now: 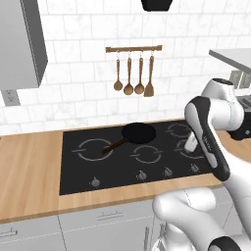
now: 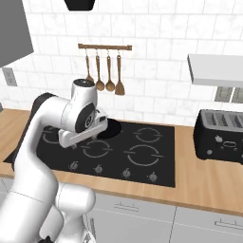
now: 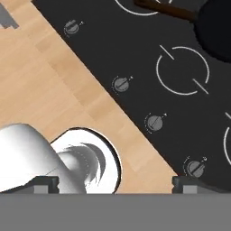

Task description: Turn off the rear center burner of the stove.

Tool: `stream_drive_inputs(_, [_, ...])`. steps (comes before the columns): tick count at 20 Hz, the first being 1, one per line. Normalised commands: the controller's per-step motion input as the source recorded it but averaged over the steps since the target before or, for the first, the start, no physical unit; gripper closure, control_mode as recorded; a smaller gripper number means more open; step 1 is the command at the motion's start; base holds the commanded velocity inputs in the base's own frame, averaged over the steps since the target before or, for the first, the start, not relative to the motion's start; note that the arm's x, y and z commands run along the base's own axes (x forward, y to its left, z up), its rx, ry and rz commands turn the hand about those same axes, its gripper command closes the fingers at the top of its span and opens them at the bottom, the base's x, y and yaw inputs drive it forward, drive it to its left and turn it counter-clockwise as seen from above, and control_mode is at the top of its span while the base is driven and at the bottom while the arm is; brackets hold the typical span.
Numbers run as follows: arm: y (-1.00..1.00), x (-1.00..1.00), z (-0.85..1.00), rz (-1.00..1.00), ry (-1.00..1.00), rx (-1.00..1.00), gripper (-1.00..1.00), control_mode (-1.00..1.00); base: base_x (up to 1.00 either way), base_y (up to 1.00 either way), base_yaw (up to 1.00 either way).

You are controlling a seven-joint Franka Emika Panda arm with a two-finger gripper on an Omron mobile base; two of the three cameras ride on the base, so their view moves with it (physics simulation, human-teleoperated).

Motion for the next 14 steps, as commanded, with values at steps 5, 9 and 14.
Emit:
stream_drive_inputs(5, [-0.01, 0.0, -0.36, 0.58, 0.0, -0.17, -1.0, -1.0, 0.0, 0.0, 0.0])
stream_drive_inputs(9, [-0.05, 0.0, -0.44, 0.58, 0.0, -0.13, -1.0, -1.0, 0.0, 0.0, 0.0])
stream_drive_inputs(14, [-0.13, 0.0, -0.42, 0.61, 0.0, -0.11, -1.0, -1.0, 0.0, 0.0, 0.0])
